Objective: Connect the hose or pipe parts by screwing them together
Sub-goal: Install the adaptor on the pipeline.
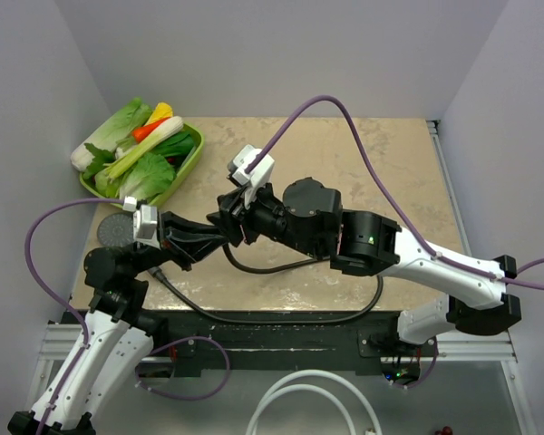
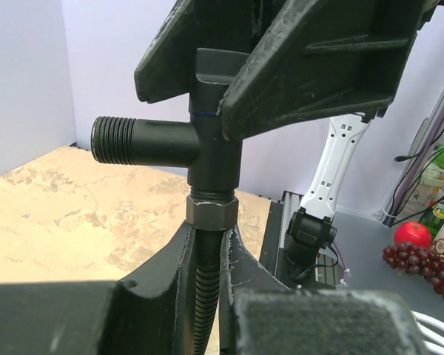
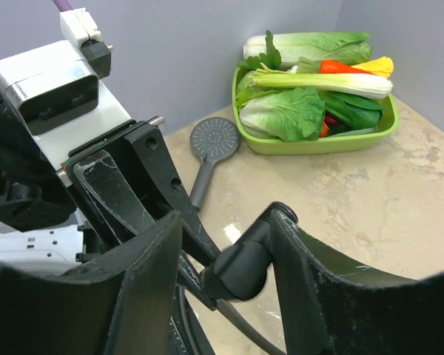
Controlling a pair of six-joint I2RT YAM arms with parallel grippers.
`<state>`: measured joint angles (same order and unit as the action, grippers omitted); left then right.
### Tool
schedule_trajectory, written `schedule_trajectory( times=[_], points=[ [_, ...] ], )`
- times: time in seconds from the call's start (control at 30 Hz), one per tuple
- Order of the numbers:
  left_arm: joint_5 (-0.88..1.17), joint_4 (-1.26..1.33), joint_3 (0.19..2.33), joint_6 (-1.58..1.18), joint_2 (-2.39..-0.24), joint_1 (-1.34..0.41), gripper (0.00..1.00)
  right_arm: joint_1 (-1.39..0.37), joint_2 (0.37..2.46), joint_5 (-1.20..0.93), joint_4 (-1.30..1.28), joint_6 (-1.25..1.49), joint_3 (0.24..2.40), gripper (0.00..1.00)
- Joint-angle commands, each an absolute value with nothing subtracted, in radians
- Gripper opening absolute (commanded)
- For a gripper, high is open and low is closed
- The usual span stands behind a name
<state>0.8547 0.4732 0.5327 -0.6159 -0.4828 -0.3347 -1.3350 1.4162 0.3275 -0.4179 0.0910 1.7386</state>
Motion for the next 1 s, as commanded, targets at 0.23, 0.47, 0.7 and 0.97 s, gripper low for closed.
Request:
schedule_trajectory(
  times=[0.23, 0.47, 0.7, 0.97],
  points=[
    [0.811, 0.543, 0.578, -0.604, -0.469, -0.331, 0.0, -1.321, 1.382, 0.397, -0.42, 0.144, 1.72, 0.69],
    [0.805, 0.546, 0.58, -0.6, -0.466, -0.331, 0.0, -1.322, 1.405, 0.393, -0.454, 0.166, 1.735, 0.52],
    [0.804, 0.552, 0.581, -0.597, -0.468, -0.331, 0.0, -1.305, 1.408, 0.327, -0.433, 0.195, 1.738, 0.19],
    [0.847, 0.59, 0.577, -0.632, -0.476, -0.331, 0.63, -1.293, 1.378, 0.264, -0.361, 0.199, 1.695, 0.01]
  ],
)
